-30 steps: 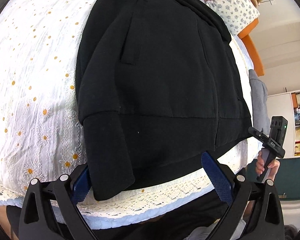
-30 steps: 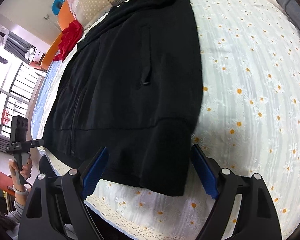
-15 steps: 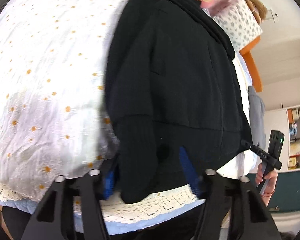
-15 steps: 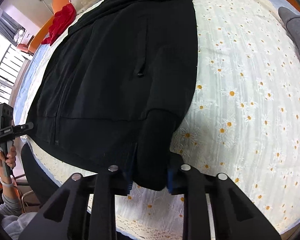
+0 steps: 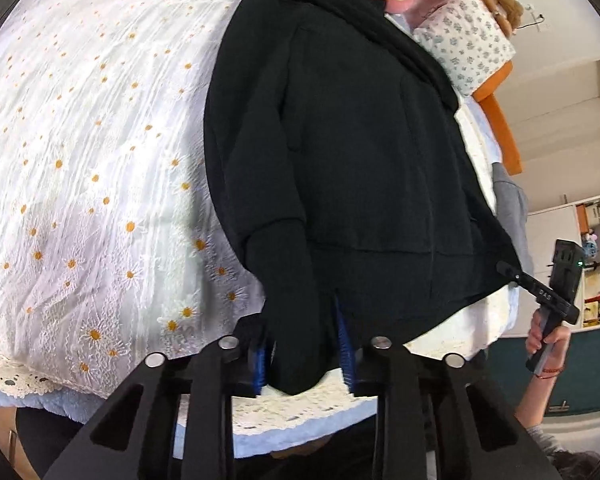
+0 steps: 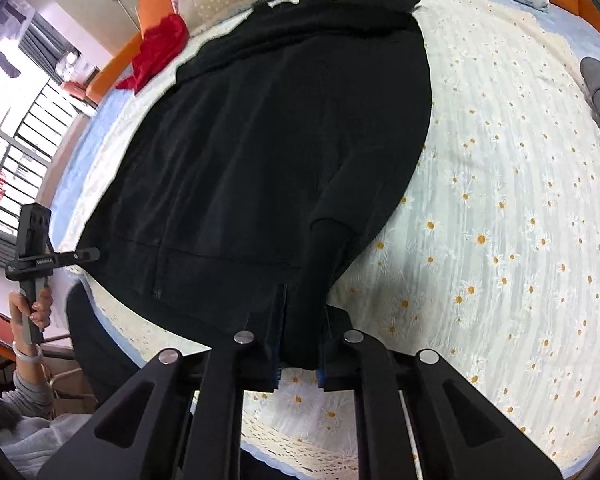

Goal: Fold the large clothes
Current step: 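Lift the hem with both grippers and fold it toward the collar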

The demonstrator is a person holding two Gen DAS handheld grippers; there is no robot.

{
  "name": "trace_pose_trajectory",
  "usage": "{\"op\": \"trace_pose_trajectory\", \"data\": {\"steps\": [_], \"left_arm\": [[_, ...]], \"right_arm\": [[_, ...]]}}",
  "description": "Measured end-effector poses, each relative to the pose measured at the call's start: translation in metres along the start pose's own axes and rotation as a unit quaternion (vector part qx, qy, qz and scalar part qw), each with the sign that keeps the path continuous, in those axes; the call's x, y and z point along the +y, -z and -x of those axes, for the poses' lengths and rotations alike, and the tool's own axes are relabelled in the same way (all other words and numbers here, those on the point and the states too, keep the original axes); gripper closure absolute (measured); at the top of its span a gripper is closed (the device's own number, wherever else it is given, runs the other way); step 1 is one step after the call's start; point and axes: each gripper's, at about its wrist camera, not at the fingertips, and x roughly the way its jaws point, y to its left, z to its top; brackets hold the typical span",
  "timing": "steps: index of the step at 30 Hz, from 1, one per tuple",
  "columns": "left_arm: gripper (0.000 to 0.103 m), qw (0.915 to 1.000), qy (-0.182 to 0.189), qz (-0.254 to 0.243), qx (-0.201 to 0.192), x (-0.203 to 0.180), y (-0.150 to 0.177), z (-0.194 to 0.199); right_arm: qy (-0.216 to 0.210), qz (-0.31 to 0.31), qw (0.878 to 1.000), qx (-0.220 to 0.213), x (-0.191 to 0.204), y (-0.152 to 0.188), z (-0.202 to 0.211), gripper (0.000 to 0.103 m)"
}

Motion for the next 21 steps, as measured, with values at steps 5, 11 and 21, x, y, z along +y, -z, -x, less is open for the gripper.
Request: {"op": "trace_pose_trajectory", "data": {"steps": [5,11,21], "left_arm": [[0.083,1.0000,-0.003,-0.006,0.002,-0.005,-0.006,-0.002],[0.090,0.9999,-0.003,-0.007,-0.007,0.002,-0.006,0.001],[0.090,0.9969,0.013,-0.052,-0.057,-0.029,-0.042,0.040]], "right_arm": [[-0.017,-0.014,1.000,-0.016,-0.011,0.000,0.008,0.093],[-0.033,-0.040,0.999,-0.016,-0.024,0.008,0.003,0.094],[-0.047,-0.030,0.996,-0.073,-0.014,-0.024,0.030,0.095]]}}
